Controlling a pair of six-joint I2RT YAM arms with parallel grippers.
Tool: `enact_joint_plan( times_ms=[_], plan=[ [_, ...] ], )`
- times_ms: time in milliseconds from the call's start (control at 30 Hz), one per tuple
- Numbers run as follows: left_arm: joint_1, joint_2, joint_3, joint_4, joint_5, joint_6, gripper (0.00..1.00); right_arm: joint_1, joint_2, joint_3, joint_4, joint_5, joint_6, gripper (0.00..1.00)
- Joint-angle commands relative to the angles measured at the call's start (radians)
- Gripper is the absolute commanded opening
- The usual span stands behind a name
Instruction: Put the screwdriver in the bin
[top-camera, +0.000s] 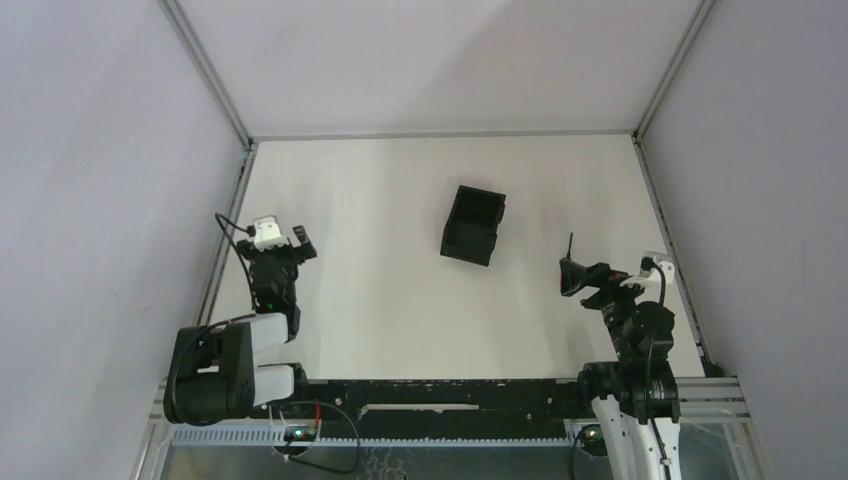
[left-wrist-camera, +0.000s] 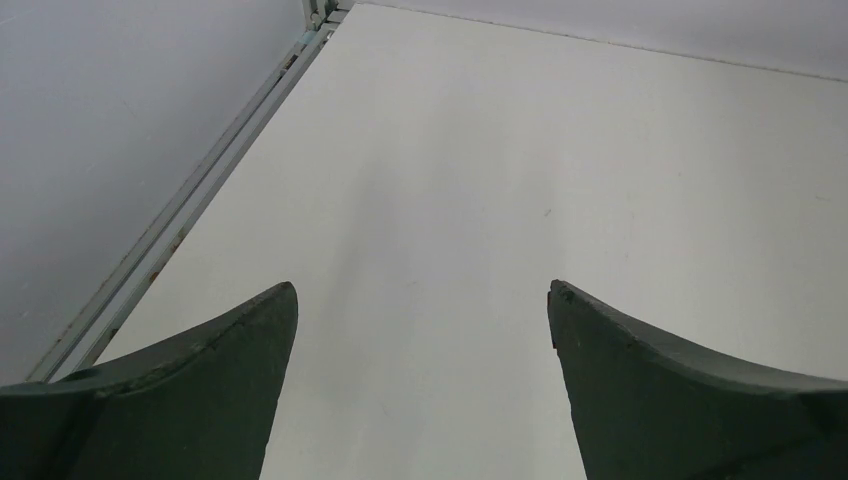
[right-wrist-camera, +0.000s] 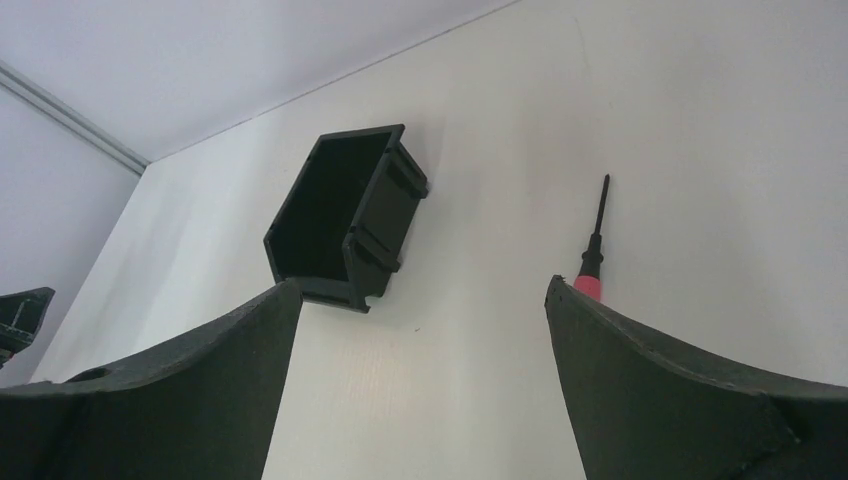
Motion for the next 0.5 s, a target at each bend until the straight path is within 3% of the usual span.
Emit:
enact_joint_plan(
  times_ms=[0, 133, 267, 333, 467],
  plan=[
    [-0.004, 0.0, 0.013, 0.04, -0.002, 0.016, 1.0, 0.004, 0.004, 0.0, 0.049, 0.047, 0.042, 1.0],
    [-0.004, 0.001, 0.013, 0.04, -0.002, 0.016, 1.0, 0.003, 0.035, 0.036, 0.083, 0.162, 0.098, 1.0],
    [-0.004, 0.001, 0.014, 0.04, -0.003, 0.017, 1.0, 0.005, 0.108, 0.121, 0.181, -0.007, -0.011, 1.0],
    [-0.005, 0.001, 0.013, 0.04, -0.002, 0.016, 1.0, 0.005, 0.203, 0.23, 0.159, -0.011, -0.04, 1.0],
    [-0.004, 0.001, 0.013, 0.04, -0.002, 0.016, 1.0, 0.004, 0.538, 0.521, -0.011, 0.033, -0.107, 1.0]
  ],
)
